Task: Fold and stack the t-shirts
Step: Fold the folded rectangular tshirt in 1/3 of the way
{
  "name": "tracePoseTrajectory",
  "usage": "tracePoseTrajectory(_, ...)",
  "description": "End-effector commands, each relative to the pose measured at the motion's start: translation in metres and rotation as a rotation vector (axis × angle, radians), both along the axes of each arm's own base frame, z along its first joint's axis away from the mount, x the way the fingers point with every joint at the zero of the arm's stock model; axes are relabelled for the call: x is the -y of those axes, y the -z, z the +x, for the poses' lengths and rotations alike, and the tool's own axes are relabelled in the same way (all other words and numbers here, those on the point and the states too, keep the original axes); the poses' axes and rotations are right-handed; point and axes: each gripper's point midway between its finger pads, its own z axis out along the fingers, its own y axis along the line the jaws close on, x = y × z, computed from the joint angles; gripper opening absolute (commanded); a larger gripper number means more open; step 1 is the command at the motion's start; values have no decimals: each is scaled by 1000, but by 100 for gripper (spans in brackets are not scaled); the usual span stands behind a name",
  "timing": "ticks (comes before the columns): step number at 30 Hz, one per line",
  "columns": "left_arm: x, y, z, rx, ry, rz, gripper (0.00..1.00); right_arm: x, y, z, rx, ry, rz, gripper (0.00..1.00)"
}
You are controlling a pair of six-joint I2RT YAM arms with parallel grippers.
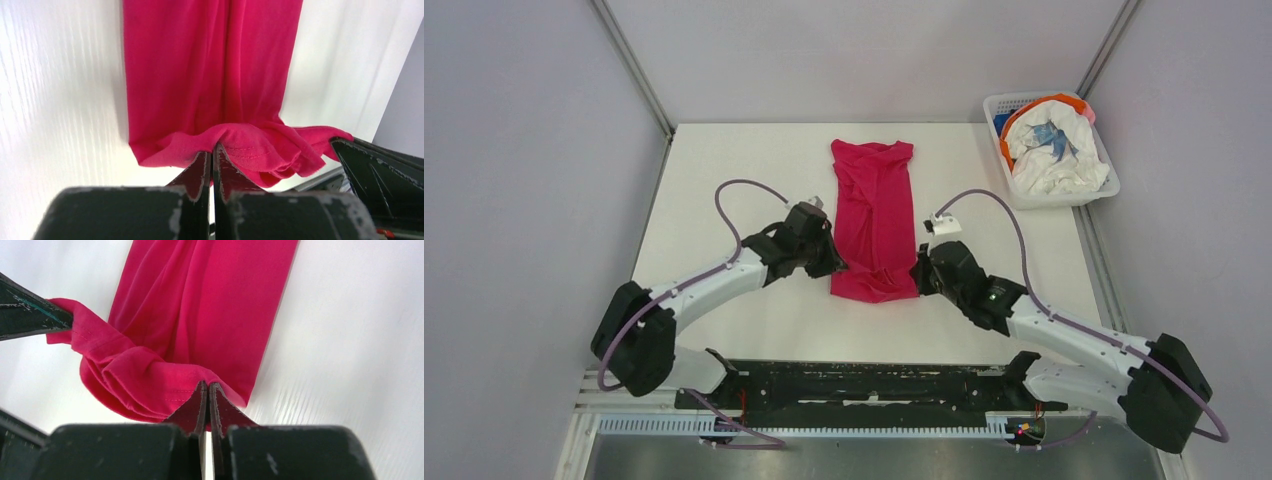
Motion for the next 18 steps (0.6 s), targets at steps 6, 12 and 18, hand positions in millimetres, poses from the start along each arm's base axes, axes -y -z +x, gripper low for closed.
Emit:
tracePoseTrajectory(6, 4, -15, 88, 97, -5, 59, 2, -12, -41, 92, 107, 37, -6, 0)
tracePoseTrajectory(12, 4, -5, 131, 76, -34, 78, 2, -11, -38, 136, 89, 31, 0, 0)
tracePoseTrajectory(18, -4, 7, 160, 55, -63, 94, 2, -6, -22, 168, 66, 31, 29, 0)
